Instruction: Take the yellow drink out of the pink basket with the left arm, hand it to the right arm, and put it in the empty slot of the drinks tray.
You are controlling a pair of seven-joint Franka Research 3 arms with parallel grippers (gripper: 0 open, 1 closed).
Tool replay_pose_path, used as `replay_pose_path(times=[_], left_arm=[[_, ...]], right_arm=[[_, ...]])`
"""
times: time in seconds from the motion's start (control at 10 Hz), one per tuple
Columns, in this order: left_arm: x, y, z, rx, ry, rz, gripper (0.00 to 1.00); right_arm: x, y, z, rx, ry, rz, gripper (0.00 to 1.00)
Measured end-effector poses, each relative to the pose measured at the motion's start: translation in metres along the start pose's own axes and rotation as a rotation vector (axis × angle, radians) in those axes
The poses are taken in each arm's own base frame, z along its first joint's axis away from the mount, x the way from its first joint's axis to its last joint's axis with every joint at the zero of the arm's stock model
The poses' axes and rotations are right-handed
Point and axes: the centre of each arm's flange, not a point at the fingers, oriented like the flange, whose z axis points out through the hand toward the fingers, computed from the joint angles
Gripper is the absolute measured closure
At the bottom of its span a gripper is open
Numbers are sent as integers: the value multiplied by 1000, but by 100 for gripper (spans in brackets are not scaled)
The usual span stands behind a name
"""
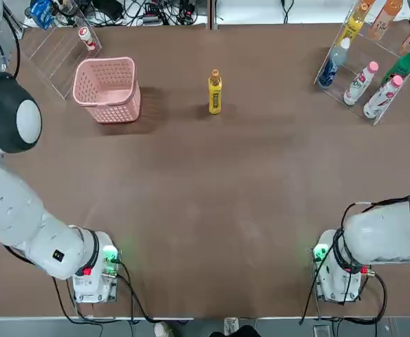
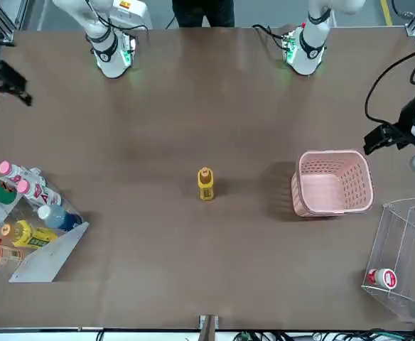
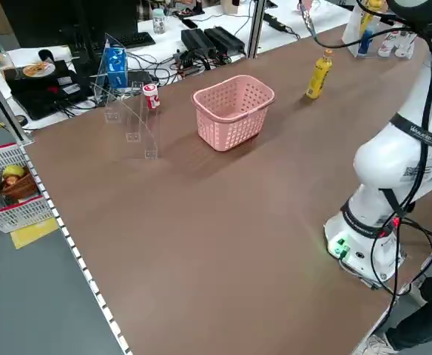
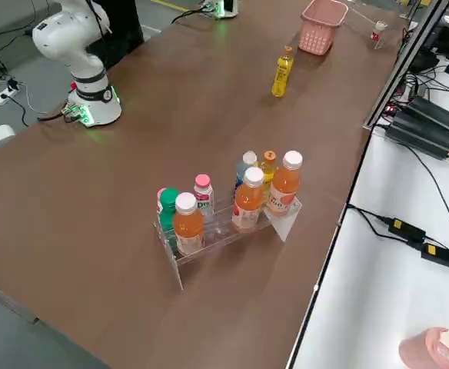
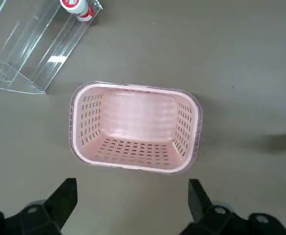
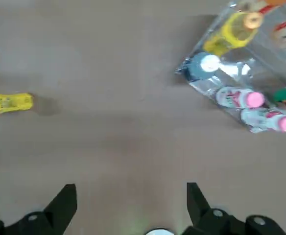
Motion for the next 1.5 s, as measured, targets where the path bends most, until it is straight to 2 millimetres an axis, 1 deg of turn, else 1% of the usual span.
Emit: replay_pose_path(times=[0.1,0.2,0.3,0.5,0.7,0.8,0.9,1.1,1.2,1.4,1.5], left_arm=[[0,-3,0,0,1,-6,0],[1,-8,-1,-1,2,2,0],[2,-14,-2,-1,5,39,0],[2,-22,-6,-1,12,124,0],[0,-23,-11,-4,21,146,0],[-2,-25,-15,-7,27,157,0],[-3,-26,-18,-9,32,161,0],[-4,-33,-21,-10,36,150,0],[-3,-41,-22,-7,38,136,0],[-7,-50,-31,-14,55,125,0],[-11,-52,-37,-19,64,125,0]], right_arm=[[-5,-44,5,-3,4,37,1],[-8,-80,11,-2,12,41,1],[-9,-111,21,-3,8,11,1],[-14,-169,53,-20,-34,-75,1],[-13,-211,81,-23,-45,-140,1],[-13,-238,98,-21,-39,-176,1],[-8,-259,118,-17,-33,-187,1],[10,-294,161,13,7,-171,4],[13,-315,182,29,26,-140,4],[9,-355,220,44,41,-98,4],[11,-365,237,46,45,-76,5]])
